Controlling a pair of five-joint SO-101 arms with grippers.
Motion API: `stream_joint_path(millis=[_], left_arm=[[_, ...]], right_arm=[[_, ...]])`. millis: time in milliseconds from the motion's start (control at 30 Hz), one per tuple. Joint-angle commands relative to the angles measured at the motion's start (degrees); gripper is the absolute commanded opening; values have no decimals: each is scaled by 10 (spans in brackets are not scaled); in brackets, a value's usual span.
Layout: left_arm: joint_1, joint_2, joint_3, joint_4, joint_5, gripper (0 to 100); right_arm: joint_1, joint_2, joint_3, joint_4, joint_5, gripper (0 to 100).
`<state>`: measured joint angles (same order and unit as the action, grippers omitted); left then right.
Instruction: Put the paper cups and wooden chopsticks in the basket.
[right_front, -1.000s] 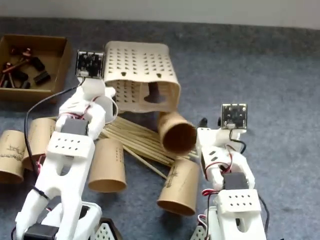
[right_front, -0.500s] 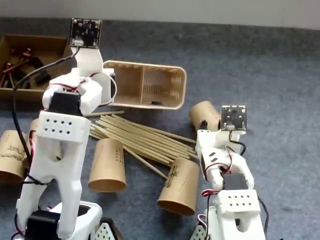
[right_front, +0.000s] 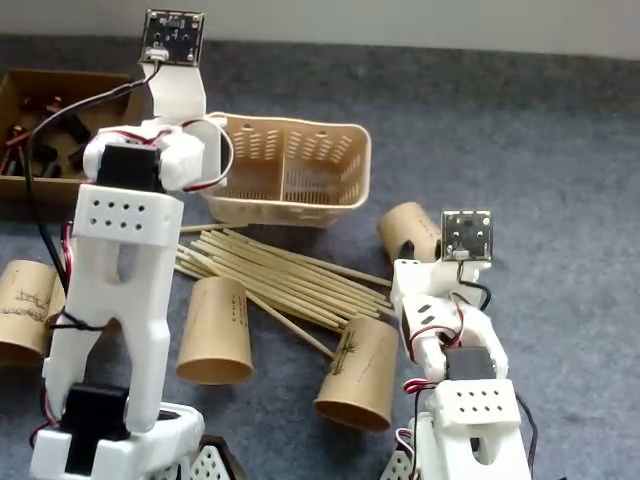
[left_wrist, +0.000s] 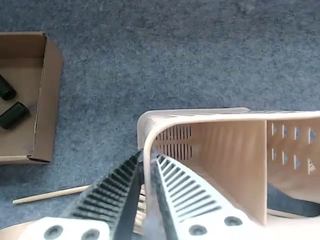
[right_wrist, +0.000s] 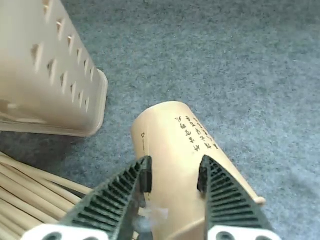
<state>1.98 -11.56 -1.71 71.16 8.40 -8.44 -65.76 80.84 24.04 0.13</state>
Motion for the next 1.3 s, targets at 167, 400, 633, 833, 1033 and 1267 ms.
stream_joint_path(millis=[167,400,633,833,1033,1267], left_arm=[[-29,75,-82,0,-1,90],[-35,126,-102,2,1,144],[-36,126,-103,1,2,213],[-50,126,-151,3,-1,210],[-42,138,-149,-14,-59,200],[-33,151,-139,-62,-97,108]], right_arm=[[6,-7,-2,-1,-2,159],[6,-7,-2,-1,-2,159],[6,-7,-2,-1,-2,159],[6,-7,-2,-1,-2,159],[6,-7,-2,-1,-2,159],[5,-7,-2,-1,-2,159]])
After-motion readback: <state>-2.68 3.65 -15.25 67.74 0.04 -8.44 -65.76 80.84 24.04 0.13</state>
